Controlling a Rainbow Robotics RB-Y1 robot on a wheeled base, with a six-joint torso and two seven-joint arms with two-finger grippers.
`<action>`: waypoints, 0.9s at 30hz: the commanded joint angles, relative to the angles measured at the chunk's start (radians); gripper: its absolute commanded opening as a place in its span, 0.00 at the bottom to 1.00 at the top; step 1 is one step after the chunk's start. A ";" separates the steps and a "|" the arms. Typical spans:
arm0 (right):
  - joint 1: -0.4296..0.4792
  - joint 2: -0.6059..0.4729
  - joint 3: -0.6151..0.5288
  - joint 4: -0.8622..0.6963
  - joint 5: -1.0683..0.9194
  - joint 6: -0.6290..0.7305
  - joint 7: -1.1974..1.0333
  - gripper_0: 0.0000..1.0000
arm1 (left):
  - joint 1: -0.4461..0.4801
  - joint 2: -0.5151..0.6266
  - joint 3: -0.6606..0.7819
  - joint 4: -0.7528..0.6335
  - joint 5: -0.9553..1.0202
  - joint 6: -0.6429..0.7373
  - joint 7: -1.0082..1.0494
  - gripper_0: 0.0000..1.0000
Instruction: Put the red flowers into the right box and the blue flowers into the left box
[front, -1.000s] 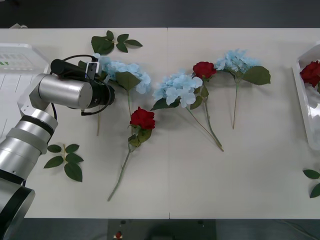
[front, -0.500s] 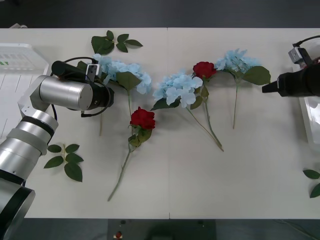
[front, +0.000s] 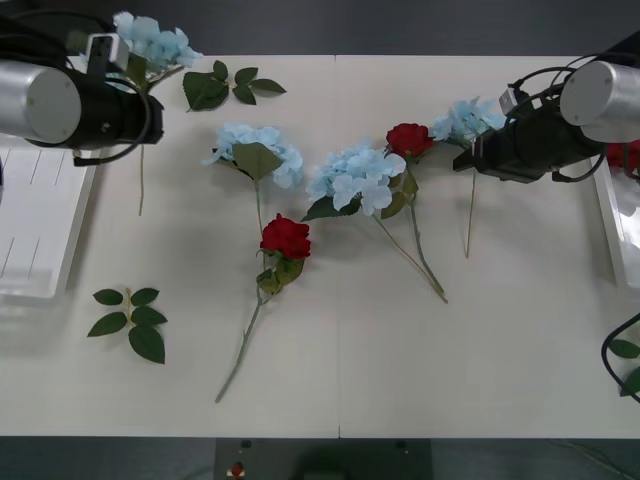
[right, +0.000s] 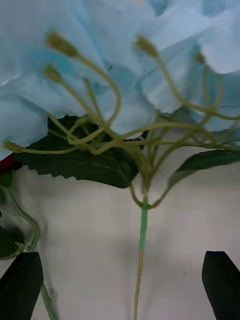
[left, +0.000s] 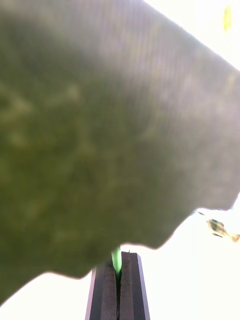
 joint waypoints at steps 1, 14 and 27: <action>-0.044 0.045 -0.001 0.039 0.091 -0.012 -0.043 0.93 | -0.027 0.140 0.054 -0.046 0.021 0.003 -0.057 0.00; -0.148 0.190 -0.076 0.300 0.253 -0.030 0.000 0.92 | 0.196 0.410 0.146 -0.033 -0.022 -0.124 -0.067 0.00; -0.154 0.221 -0.081 0.316 0.301 -0.052 0.028 0.30 | 0.434 0.411 0.157 -0.026 -0.025 -0.264 -0.058 0.00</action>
